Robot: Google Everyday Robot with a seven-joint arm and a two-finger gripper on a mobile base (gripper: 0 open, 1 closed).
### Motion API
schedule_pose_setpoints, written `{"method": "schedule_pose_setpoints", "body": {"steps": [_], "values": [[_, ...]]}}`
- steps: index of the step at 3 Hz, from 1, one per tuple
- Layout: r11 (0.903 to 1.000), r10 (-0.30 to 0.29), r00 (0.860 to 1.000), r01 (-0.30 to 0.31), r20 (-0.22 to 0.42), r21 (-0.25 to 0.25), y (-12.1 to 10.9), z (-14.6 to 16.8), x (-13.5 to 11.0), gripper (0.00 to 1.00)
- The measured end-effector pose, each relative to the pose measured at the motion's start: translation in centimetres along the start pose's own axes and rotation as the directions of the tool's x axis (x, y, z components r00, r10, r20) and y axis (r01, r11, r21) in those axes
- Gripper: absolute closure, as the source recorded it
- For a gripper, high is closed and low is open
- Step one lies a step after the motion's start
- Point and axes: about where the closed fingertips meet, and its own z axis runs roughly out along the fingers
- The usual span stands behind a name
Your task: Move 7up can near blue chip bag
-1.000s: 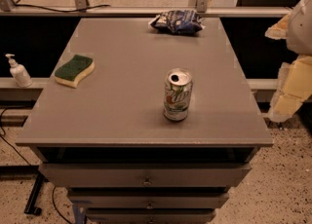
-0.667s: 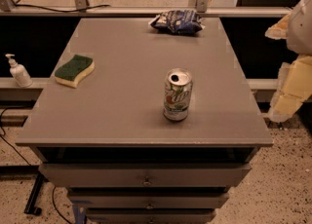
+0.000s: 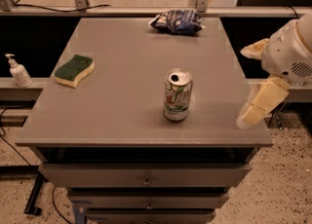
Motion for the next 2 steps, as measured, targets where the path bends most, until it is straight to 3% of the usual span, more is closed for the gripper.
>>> {"method": "schedule_pose_setpoints", "body": {"steps": [1,2], "values": [[0.9986,0.038,0.985,-0.031,0.168,-0.042,-1.4,4.1,-0.9,0.00],[0.9915,0.095,0.946,-0.062,0.310,-0.114,-2.0,7.6,-3.4,0.00]]}}
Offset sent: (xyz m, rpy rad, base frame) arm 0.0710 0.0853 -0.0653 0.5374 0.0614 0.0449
